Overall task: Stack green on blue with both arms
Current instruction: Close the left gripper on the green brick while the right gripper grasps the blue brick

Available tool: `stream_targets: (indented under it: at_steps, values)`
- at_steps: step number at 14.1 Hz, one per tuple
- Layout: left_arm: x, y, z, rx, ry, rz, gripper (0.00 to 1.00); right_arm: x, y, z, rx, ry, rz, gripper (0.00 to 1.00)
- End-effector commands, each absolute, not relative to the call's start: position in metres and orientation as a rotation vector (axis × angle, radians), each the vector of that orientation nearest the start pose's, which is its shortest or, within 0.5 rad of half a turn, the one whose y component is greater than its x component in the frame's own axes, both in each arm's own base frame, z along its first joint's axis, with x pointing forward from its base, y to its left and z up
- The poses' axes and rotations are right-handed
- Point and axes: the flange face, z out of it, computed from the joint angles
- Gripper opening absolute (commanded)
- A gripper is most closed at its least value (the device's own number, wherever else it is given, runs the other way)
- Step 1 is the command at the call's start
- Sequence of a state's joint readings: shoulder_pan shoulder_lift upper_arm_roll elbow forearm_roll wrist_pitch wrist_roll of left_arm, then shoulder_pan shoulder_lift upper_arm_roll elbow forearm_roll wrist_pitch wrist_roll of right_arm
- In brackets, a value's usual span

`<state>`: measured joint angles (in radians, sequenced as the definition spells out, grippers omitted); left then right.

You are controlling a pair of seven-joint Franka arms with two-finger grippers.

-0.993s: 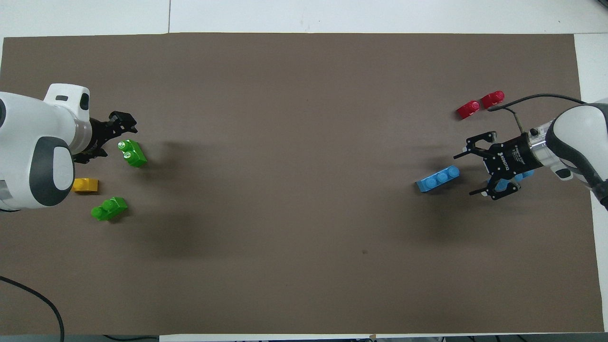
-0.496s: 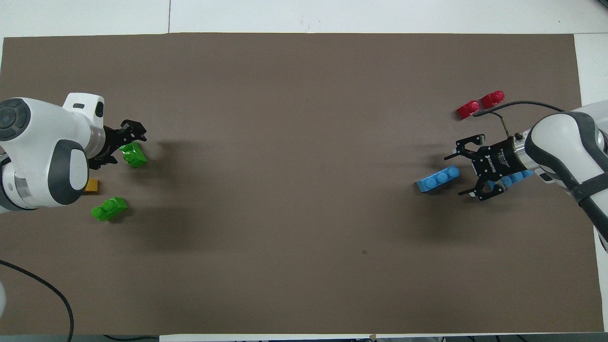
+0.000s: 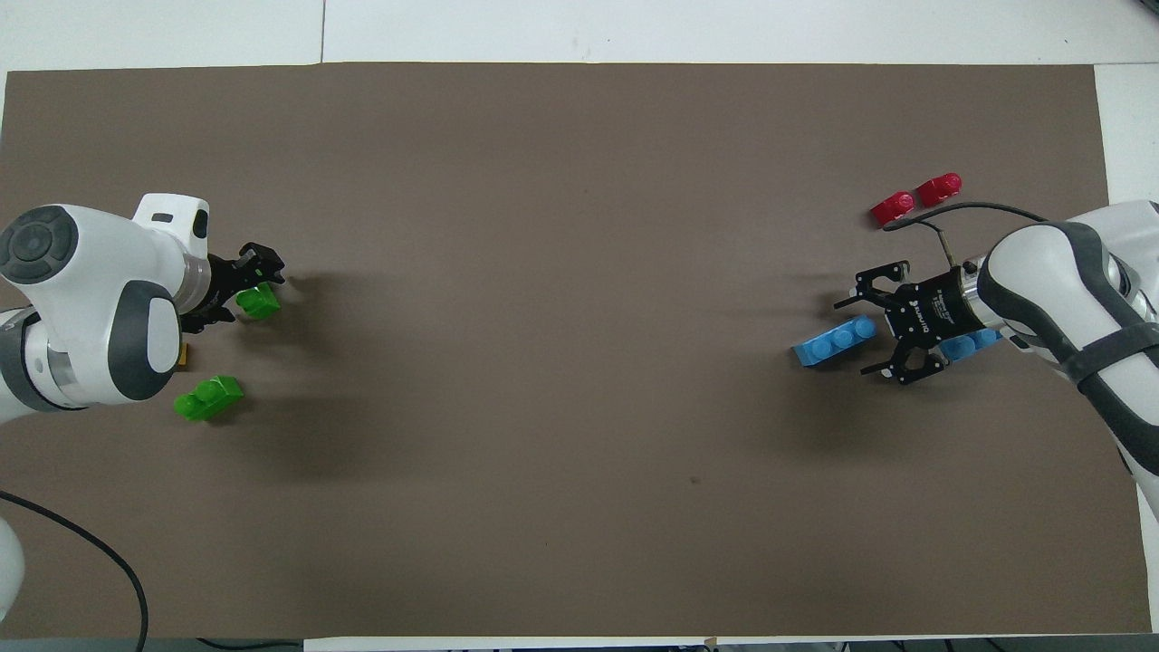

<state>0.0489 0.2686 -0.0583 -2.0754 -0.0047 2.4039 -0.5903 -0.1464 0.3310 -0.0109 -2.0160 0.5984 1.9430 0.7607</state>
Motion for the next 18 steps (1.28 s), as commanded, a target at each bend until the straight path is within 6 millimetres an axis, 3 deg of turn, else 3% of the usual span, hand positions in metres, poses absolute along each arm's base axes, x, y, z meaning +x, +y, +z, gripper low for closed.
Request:
stream_targets:
  at_steps: [1, 2, 4, 8, 11, 12, 14, 16, 18]
  values:
    - [0.589, 0.000, 0.303, -3.044, -0.943, -0.103, 0.83, 0.555, -0.057, 0.268, -2.180, 1.515, 0.689, 0.94]
    - [0.589, 0.001, 0.304, -3.043, -0.945, -0.103, 0.79, 0.553, -0.064, 0.268, -2.174, 1.516, 0.688, 0.86]
    - [0.591, 0.001, 0.305, -3.045, -0.943, -0.110, 0.77, 0.552, -0.069, 0.268, -2.165, 1.523, 0.688, 0.79]
    - [0.595, 0.002, 0.307, -3.046, -0.947, -0.122, 0.75, 0.551, -0.070, 0.268, -2.164, 1.518, 0.696, 0.35]
    - [0.595, 0.002, 0.308, -3.047, -0.944, -0.127, 0.69, 0.551, -0.069, 0.268, -2.165, 1.512, 0.707, 0.17]
    - [0.595, 0.002, 0.308, -3.048, -0.945, -0.131, 0.66, 0.550, -0.067, 0.270, -2.167, 1.497, 0.726, 0.00]
    - [0.596, 0.002, 0.309, -3.050, -0.945, -0.146, 0.44, 0.551, -0.062, 0.272, -2.191, 1.441, 0.733, 0.00]
    - [0.596, 0.002, 0.308, -3.051, -0.946, -0.150, 0.04, 0.555, -0.058, 0.275, -2.186, 1.440, 0.726, 0.00]
    - [0.596, 0.003, 0.308, -3.052, -0.939, -0.151, 0.00, 0.562, -0.055, 0.283, -2.180, 1.447, 0.714, 0.00]
